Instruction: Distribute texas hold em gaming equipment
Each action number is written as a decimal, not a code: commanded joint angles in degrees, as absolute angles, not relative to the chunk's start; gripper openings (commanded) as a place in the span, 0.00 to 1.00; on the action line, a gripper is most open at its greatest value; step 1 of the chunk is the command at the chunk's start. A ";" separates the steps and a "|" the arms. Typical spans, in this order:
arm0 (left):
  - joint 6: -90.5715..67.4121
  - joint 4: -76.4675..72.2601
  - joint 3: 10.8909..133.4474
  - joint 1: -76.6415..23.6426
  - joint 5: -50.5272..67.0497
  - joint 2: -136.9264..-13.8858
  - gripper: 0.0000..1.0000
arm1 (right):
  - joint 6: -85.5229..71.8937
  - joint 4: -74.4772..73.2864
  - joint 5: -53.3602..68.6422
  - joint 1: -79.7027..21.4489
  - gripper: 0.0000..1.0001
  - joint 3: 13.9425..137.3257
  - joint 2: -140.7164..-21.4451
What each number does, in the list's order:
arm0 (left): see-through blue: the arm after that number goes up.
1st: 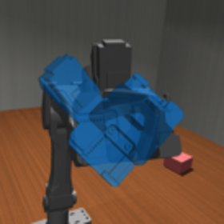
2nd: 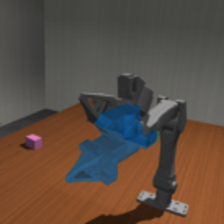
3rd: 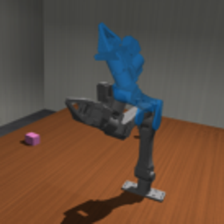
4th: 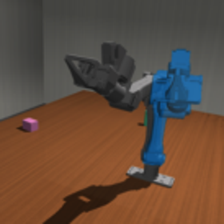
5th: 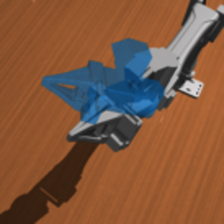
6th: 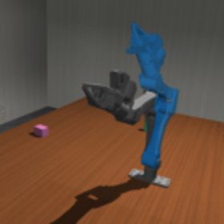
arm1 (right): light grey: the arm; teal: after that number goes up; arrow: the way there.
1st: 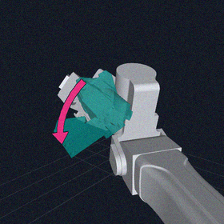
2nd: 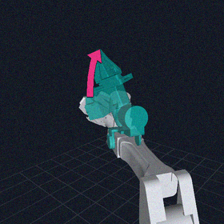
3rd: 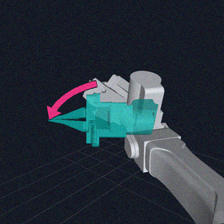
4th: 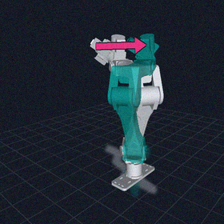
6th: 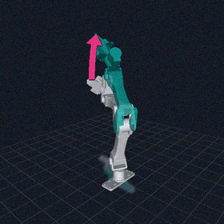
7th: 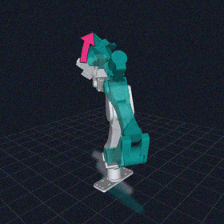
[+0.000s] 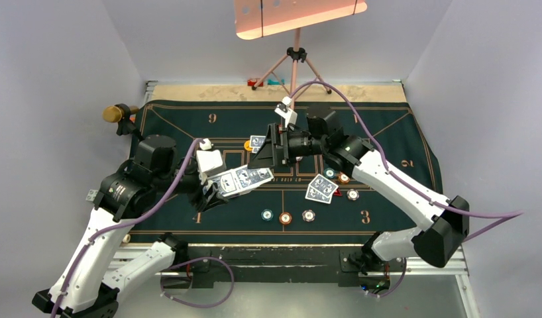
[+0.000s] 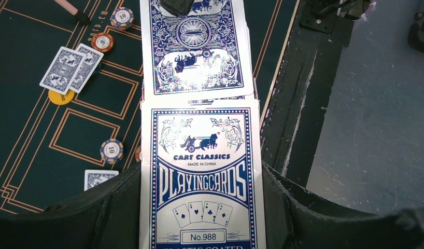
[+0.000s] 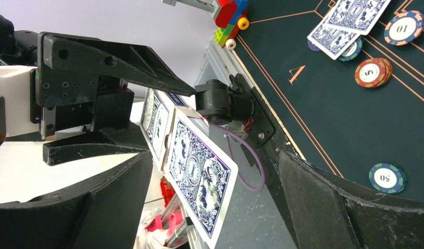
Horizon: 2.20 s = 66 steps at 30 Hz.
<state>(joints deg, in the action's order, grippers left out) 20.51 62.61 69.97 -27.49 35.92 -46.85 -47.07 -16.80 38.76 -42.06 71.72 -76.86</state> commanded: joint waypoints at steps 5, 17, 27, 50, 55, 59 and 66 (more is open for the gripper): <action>19.36 60.11 72.74 -27.16 37.68 -46.67 0.00 | -50.01 -10.24 38.85 -44.27 0.98 68.58 -76.20; 19.42 60.15 72.84 -27.16 37.62 -46.61 0.00 | -47.65 -14.84 36.62 -44.90 0.87 68.47 -75.53; 19.42 60.37 72.99 -27.16 37.70 -46.27 0.00 | -43.13 -23.02 29.45 -44.90 0.68 72.73 -74.60; 18.84 59.57 72.95 -27.17 37.27 -46.20 0.00 | -52.09 -8.87 33.61 -47.23 0.80 68.86 -74.97; 18.60 59.24 73.01 -27.16 36.94 -46.17 0.00 | -53.79 -6.72 33.65 -48.43 0.80 67.79 -75.86; 18.32 58.81 72.96 -27.14 36.31 -46.15 0.00 | -54.23 -6.41 32.96 -49.92 0.80 68.25 -76.61; 18.06 58.46 72.75 -27.16 36.15 -46.11 0.00 | -56.82 -2.83 32.26 -50.98 0.75 67.60 -77.21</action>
